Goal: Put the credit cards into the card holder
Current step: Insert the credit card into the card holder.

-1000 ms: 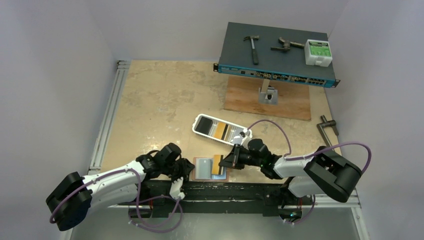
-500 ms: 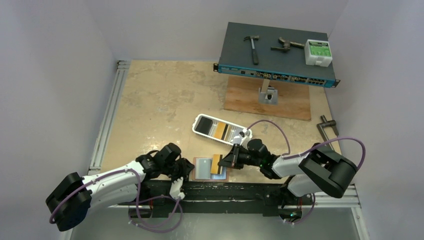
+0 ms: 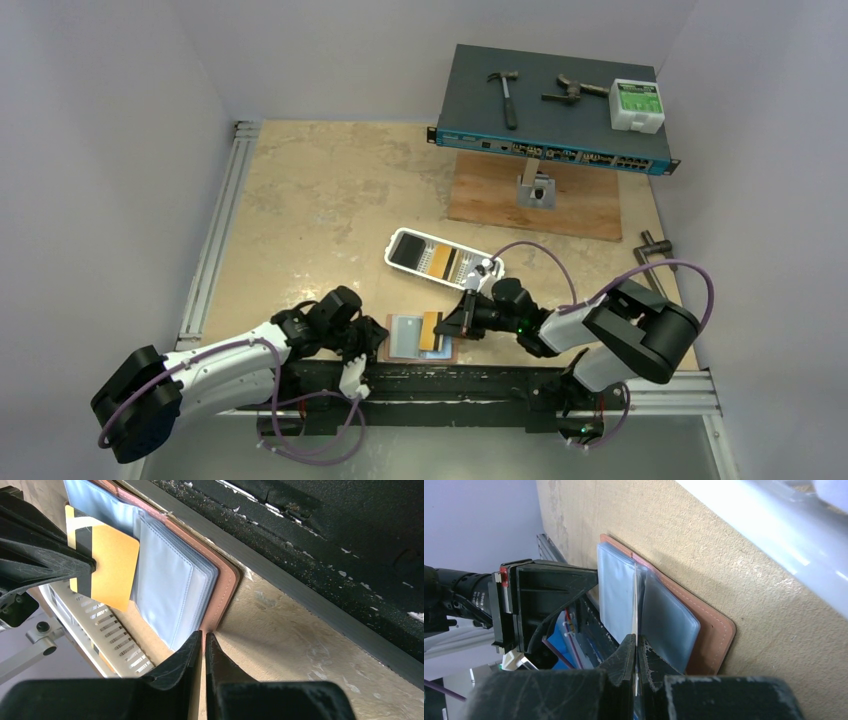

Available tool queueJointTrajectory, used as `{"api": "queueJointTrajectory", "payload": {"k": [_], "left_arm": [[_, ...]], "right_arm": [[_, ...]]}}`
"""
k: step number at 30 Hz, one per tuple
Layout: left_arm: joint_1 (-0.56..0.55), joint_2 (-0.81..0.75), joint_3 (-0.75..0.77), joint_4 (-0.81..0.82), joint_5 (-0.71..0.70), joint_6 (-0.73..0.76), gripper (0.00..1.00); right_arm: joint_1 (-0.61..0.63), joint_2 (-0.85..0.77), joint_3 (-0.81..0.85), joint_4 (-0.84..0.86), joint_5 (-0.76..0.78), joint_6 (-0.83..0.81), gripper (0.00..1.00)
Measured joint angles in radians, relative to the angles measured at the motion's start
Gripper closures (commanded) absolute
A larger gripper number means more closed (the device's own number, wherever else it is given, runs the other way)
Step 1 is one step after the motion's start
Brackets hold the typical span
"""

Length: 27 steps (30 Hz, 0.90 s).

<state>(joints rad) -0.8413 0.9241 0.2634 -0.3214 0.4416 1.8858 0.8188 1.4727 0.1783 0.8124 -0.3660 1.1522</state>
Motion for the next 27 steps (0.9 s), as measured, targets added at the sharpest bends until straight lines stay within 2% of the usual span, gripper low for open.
{"api": "queueJointTrajectory", "payload": {"k": [11,27], "left_arm": [[-0.002,0.0,0.0,0.0,0.0,0.0,1.0],[-0.005,-0.005,-0.011,0.0,-0.001,0.002,1.0]], "right_arm": [[0.016,0.005,0.003,0.005,-0.022,0.0,1.0],[0.031,0.032,0.012,0.008,-0.043,0.008,1.0]]}}
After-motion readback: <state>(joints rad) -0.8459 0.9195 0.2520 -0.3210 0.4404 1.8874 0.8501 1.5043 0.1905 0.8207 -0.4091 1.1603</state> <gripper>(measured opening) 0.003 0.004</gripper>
